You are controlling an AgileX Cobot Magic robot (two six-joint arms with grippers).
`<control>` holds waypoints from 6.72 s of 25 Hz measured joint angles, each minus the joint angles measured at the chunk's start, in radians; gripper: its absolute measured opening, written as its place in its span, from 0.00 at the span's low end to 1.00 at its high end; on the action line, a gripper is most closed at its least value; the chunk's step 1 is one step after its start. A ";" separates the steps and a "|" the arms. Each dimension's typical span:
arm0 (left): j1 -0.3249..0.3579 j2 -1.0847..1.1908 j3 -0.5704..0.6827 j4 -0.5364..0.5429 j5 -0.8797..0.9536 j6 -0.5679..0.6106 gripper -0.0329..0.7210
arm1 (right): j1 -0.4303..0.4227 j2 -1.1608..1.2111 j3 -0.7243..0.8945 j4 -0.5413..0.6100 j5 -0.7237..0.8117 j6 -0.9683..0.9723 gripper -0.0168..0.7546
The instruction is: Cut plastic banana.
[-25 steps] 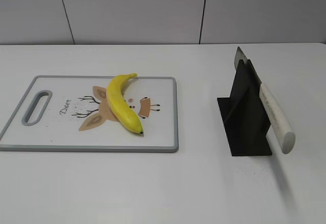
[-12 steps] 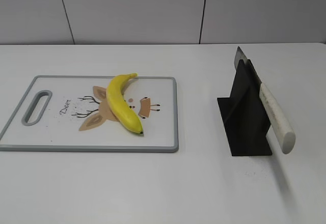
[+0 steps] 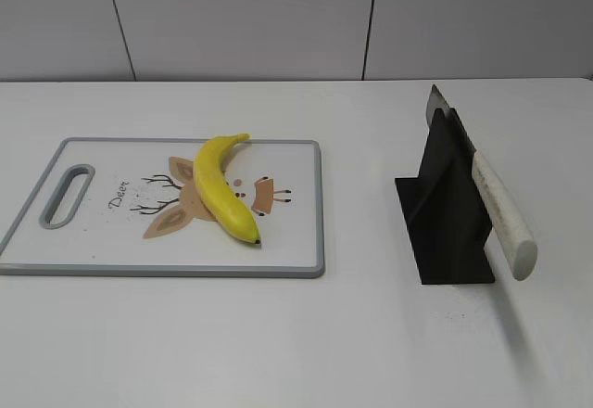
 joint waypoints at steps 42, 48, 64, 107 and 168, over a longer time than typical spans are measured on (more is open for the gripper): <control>0.000 0.000 0.000 0.000 0.000 0.000 0.85 | 0.237 1.305 -0.557 -0.006 0.142 0.198 0.75; 0.000 0.000 0.000 0.000 0.000 0.000 0.83 | 0.237 1.332 -0.557 -0.007 0.142 0.210 0.53; 0.000 0.000 0.000 0.000 0.000 0.000 0.83 | 0.237 1.280 -0.570 0.011 0.200 0.248 0.27; -0.020 0.608 -0.265 -0.398 -0.183 0.677 0.81 | 0.238 1.420 -1.019 0.253 0.183 -1.111 0.26; -0.237 1.894 -0.911 -0.528 -0.202 1.372 0.03 | 0.246 1.912 -1.401 0.299 0.222 -1.206 0.28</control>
